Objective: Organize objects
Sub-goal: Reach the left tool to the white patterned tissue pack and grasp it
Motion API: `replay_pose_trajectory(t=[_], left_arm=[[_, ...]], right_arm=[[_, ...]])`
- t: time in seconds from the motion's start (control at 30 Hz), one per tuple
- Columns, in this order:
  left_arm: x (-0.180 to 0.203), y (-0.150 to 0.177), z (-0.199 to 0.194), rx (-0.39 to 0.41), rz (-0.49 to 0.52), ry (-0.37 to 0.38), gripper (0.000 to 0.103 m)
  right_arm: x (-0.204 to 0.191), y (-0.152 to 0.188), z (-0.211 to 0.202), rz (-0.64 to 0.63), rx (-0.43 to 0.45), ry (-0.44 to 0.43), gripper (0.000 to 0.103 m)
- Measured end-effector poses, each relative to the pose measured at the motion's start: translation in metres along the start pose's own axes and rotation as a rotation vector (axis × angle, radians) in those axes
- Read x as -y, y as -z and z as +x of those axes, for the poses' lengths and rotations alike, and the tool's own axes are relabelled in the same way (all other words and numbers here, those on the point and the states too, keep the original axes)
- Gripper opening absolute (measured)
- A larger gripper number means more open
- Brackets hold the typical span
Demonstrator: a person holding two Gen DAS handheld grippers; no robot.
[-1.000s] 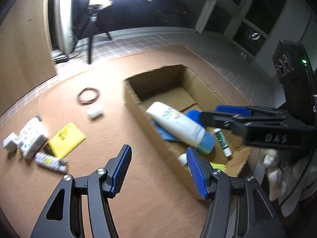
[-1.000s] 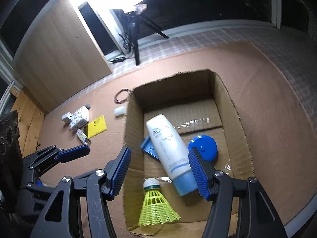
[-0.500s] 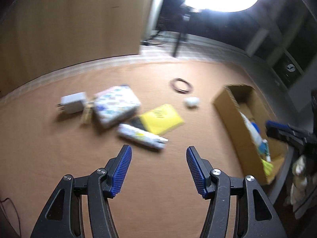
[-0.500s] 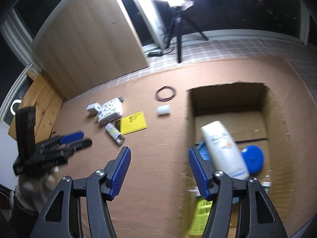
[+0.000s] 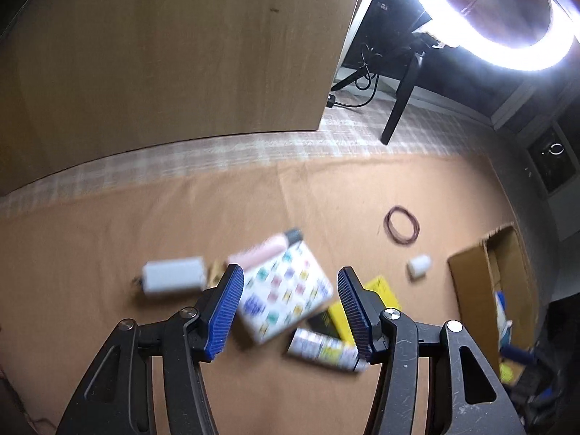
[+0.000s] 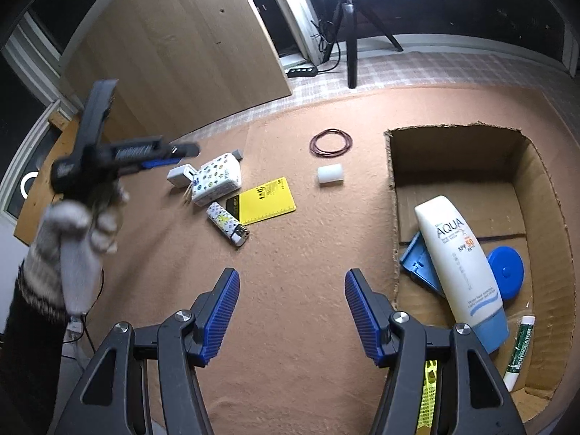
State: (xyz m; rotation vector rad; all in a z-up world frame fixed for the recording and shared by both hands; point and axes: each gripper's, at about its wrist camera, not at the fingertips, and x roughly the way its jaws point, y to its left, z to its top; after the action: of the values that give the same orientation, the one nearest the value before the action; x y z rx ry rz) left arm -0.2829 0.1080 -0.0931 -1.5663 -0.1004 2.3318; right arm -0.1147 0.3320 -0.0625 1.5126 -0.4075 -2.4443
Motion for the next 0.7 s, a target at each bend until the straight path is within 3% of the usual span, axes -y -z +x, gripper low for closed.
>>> replay_pose_trajectory(t=[0.17, 0.33, 0.53, 0.7], left_arm=[[0.001, -0.026, 0.039, -0.071, -0.019, -0.032, 0.056], [0.004, -0.026, 0.060, -0.109, -0.009, -0.059, 0.051], [0.006, -0.018, 0.063, -0.100, 0.001, -0.089, 0.036], [0.011, 0.005, 0.053, -0.070, 0.076, -0.143, 0.034]], right_arm=[[0.014, 0.003, -0.004, 0.027, -0.002, 0.029, 0.057], [0.037, 0.006, -0.006, 0.077, -0.004, 0.063, 0.057], [0.050, 0.006, -0.005, 0.104, -0.009, 0.064, 0.057], [0.042, 0.004, -0.003, 0.085, -0.011, 0.049, 0.057]])
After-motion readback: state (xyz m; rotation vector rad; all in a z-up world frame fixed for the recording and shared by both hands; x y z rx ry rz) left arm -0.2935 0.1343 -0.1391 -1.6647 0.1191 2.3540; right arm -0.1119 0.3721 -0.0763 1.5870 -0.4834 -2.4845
